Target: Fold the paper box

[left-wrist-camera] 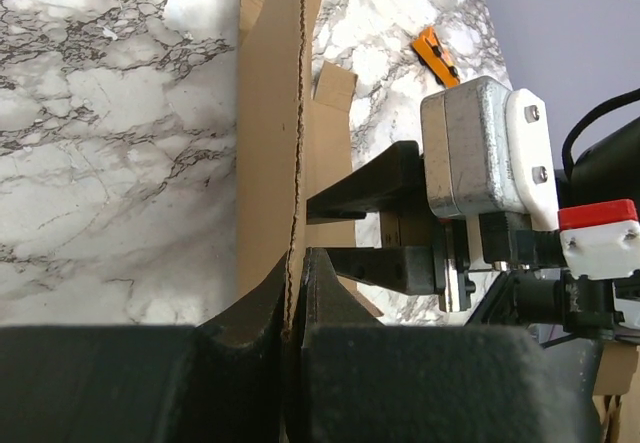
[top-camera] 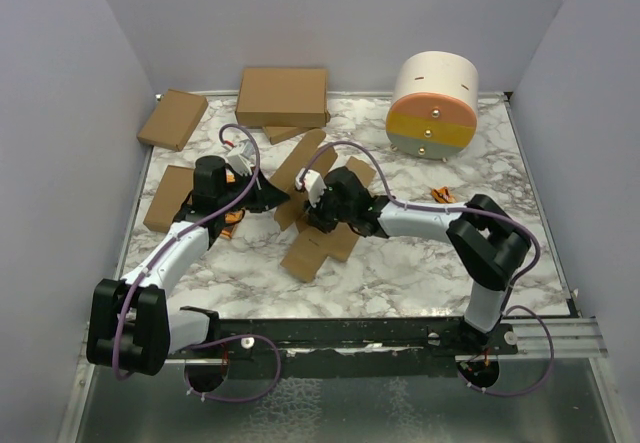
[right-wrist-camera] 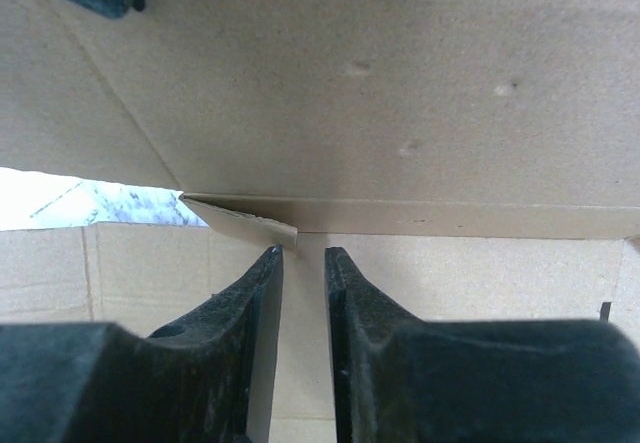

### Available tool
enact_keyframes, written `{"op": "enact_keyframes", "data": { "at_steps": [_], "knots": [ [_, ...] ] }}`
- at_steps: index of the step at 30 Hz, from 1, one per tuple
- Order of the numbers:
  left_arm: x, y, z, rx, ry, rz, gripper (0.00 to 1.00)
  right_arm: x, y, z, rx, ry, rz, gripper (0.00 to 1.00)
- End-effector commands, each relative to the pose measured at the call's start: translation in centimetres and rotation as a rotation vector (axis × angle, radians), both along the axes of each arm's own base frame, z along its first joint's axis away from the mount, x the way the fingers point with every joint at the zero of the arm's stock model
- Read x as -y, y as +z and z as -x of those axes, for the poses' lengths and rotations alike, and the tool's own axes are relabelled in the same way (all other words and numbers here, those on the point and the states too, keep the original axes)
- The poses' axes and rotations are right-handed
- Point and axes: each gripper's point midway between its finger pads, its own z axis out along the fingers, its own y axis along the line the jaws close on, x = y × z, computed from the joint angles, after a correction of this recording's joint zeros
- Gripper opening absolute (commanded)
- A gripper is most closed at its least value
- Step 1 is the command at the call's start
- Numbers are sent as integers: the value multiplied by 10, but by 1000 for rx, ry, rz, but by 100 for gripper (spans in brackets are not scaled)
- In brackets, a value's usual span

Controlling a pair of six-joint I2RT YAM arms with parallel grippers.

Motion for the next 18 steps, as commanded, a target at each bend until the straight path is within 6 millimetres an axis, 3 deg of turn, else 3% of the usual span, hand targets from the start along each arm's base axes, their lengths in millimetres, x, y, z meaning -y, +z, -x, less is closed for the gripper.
{"op": "enact_keyframes", "data": {
  "at_steps": [1, 2, 7, 10, 12, 15, 18],
  "knots": [
    [2, 7, 3, 37, -53, -15, 0, -4, 36, 2, 12, 82, -74, 26],
    [1, 9, 2, 50, -55, -32, 0, 1, 45, 1, 12, 106, -79, 27],
    [-1, 22, -2, 139, -90, -78, 0, 35, 93, 41, -28, 514, -192, 42],
    [2, 34, -3, 215, -134, -87, 0, 62, 122, 48, -7, 586, -286, 56],
    [4, 44, -4, 276, -168, -94, 0, 78, 137, 40, 29, 562, -322, 70],
    [6, 59, -2, 374, -230, -116, 0, 103, 150, 18, 64, 463, -351, 98],
    [8, 76, 2, 488, -303, -153, 0, 140, 152, -1, 13, 393, -448, 100]
  ]
}}
